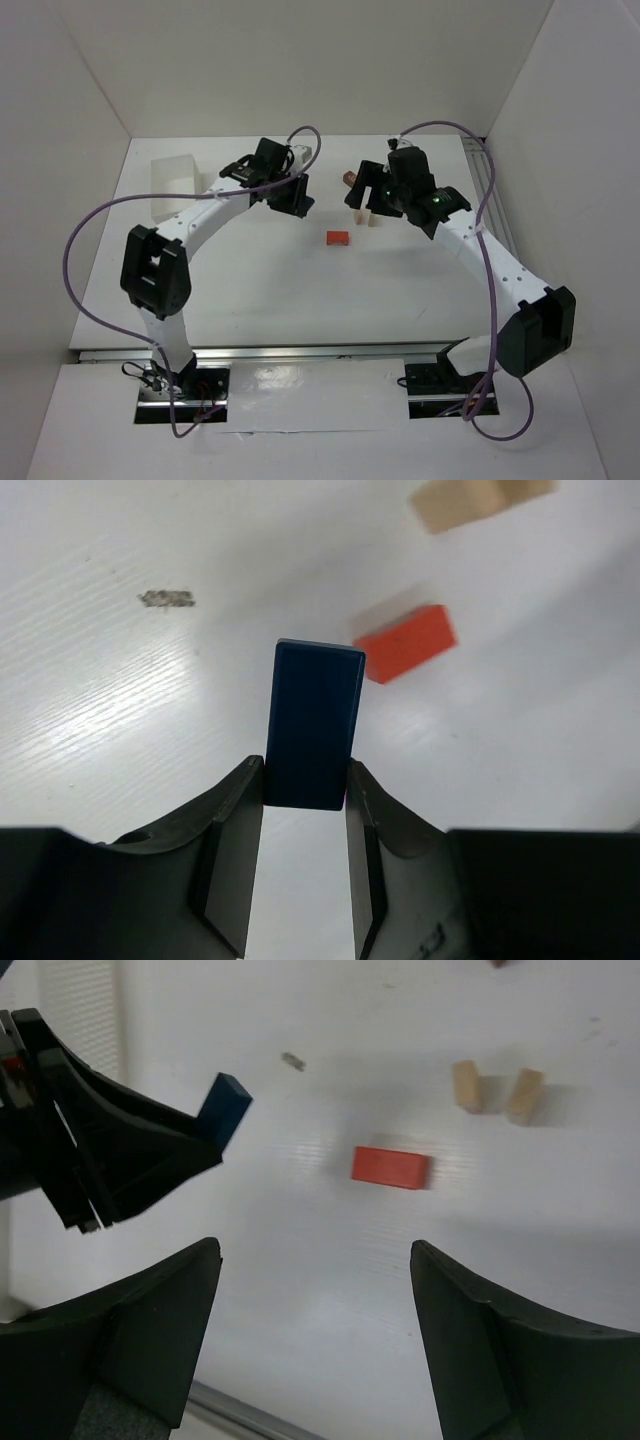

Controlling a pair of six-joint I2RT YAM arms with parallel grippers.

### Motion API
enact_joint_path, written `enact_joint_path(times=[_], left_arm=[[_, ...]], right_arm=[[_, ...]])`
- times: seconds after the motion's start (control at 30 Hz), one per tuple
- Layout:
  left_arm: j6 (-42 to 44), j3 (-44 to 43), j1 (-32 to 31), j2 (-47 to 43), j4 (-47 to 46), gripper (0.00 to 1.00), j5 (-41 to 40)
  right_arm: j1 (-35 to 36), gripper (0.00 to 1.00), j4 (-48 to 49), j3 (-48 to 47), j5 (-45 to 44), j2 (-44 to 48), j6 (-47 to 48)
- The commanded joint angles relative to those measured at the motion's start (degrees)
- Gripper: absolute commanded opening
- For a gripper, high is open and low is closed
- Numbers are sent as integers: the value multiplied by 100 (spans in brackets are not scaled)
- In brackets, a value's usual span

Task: Build the wood block tower

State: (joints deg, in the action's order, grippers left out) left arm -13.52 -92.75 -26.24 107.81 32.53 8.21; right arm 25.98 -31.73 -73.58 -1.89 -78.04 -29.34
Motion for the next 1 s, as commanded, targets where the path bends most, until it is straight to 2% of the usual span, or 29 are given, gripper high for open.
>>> enact_joint_path(times=[0.0,0.07,0.23,0.7,0.97], left_arm=[[235,265,-13,-558,-326,0,935],[236,615,-13,-882,-616,0,1330],[297,952,-13,-1227,-915,0,1508],[350,1119,-13,-1473,-968,0,1711],[403,1119,-13,-1526,-916,0,1895]], right_arm=[[-224,83,938,-184,1426,-255,-386],[-320,76,1159,-69,2077,-448,-641],[-444,75,1958,134,3000,-686,-1090],[-444,75,2109,54,3537,-1520,-1109],[-330,65,2179,-16,3705,-1723,-1021]])
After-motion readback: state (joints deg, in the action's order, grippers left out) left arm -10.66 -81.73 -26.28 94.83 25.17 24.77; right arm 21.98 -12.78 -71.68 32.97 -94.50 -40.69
